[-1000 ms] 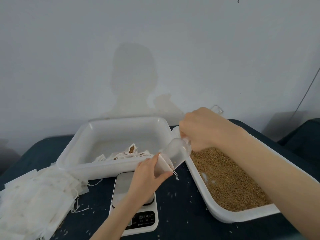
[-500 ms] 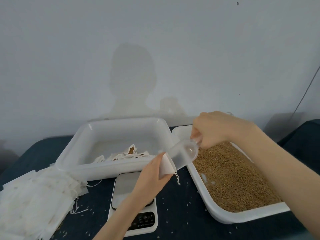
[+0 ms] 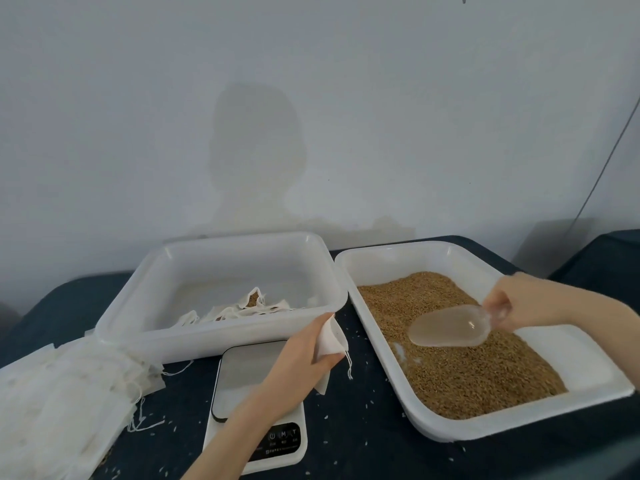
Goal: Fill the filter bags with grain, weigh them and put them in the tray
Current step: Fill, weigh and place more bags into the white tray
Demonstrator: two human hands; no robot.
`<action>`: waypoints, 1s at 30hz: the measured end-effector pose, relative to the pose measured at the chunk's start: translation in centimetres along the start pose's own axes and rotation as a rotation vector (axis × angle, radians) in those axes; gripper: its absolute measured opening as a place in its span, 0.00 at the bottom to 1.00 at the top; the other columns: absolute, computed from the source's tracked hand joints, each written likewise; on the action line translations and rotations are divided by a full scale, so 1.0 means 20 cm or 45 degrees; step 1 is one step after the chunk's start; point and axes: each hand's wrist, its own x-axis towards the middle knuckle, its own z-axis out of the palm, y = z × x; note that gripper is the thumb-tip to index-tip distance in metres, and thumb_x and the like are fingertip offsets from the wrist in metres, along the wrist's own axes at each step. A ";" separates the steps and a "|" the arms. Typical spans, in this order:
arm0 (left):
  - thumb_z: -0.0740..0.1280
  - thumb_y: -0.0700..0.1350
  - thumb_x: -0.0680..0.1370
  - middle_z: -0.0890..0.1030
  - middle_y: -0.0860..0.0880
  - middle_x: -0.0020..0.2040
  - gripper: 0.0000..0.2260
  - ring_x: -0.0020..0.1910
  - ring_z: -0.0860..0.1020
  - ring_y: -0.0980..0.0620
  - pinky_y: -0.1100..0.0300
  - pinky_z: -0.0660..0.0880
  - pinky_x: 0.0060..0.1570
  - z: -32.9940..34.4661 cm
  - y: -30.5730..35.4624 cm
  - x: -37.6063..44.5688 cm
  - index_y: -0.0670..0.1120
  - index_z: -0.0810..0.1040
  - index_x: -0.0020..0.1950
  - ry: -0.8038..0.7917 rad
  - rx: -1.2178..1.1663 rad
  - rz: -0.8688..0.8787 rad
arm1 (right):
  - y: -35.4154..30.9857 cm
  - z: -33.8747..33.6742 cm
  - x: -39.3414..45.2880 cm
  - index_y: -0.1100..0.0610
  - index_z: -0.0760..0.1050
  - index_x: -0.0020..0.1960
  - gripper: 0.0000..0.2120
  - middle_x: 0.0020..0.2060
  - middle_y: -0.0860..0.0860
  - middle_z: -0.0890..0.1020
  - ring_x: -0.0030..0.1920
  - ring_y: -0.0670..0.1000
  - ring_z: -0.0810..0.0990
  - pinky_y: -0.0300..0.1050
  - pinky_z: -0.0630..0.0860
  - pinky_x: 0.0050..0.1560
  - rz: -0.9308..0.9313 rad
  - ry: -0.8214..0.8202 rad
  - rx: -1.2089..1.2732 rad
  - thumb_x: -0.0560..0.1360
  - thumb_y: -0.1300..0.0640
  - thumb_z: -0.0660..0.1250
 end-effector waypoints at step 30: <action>0.66 0.53 0.78 0.65 0.70 0.59 0.26 0.60 0.64 0.67 0.68 0.59 0.59 -0.02 -0.01 -0.02 0.74 0.54 0.63 -0.045 -0.030 -0.036 | 0.05 0.22 0.16 0.50 0.84 0.52 0.16 0.56 0.41 0.83 0.57 0.42 0.80 0.39 0.78 0.55 -0.308 -0.107 0.691 0.70 0.66 0.71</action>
